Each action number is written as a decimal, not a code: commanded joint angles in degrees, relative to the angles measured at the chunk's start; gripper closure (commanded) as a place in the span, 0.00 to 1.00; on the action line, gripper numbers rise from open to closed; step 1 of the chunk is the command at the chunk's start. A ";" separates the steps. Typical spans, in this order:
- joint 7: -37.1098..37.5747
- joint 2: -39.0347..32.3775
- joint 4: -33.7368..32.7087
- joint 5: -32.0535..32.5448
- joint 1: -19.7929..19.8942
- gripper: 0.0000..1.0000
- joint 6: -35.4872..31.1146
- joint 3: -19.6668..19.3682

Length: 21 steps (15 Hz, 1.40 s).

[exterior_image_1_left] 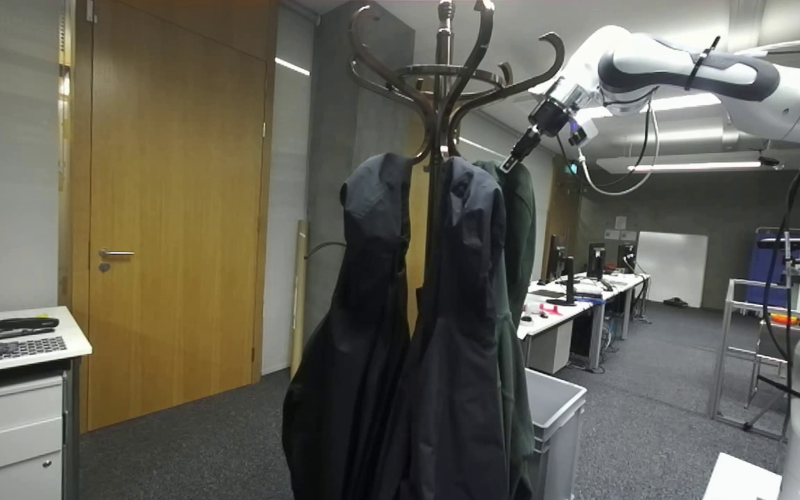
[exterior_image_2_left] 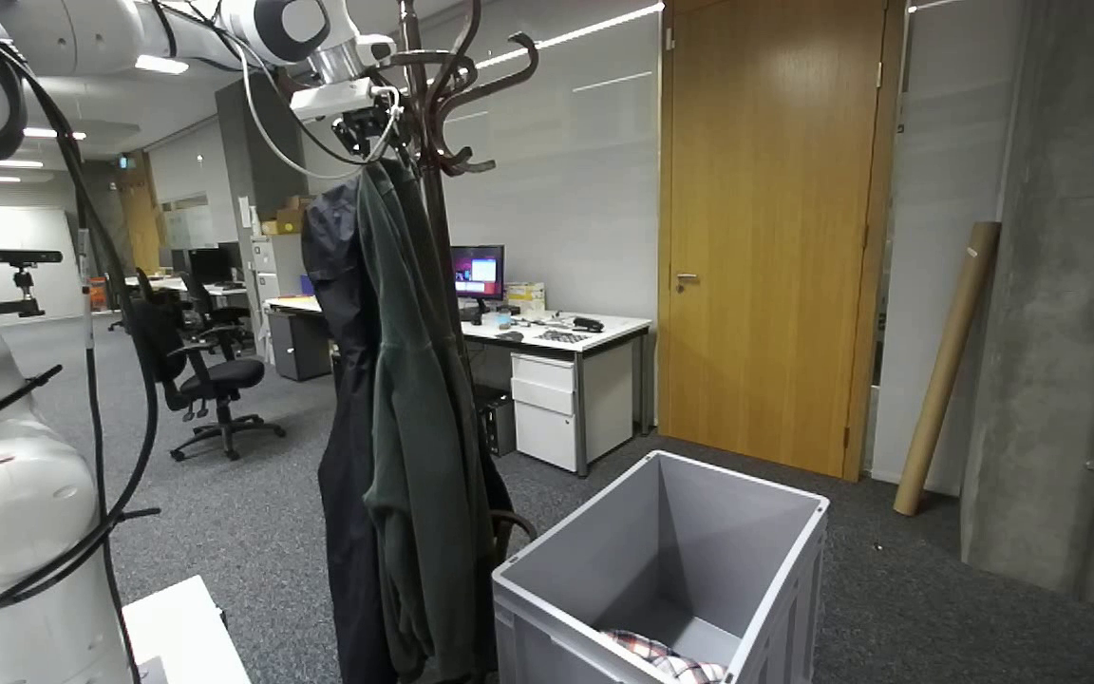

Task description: Unhang the green hoodie and hang it on the immediate hanger to the left

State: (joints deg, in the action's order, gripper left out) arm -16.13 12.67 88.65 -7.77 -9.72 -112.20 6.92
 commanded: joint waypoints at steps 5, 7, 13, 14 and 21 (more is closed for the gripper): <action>0.40 1.56 -0.90 -0.22 0.16 0.00 -1.17 -0.31; 0.53 2.05 -1.30 -0.13 0.24 0.00 -1.51 -0.38; 1.35 3.90 -1.66 1.55 0.55 0.00 -0.64 -0.18; 1.67 4.27 -1.47 2.39 0.74 0.00 -0.86 0.00; 4.30 7.89 0.46 7.81 1.42 0.00 0.89 0.15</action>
State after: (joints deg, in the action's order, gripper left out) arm -13.54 17.87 87.39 -1.97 -9.19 -112.18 6.66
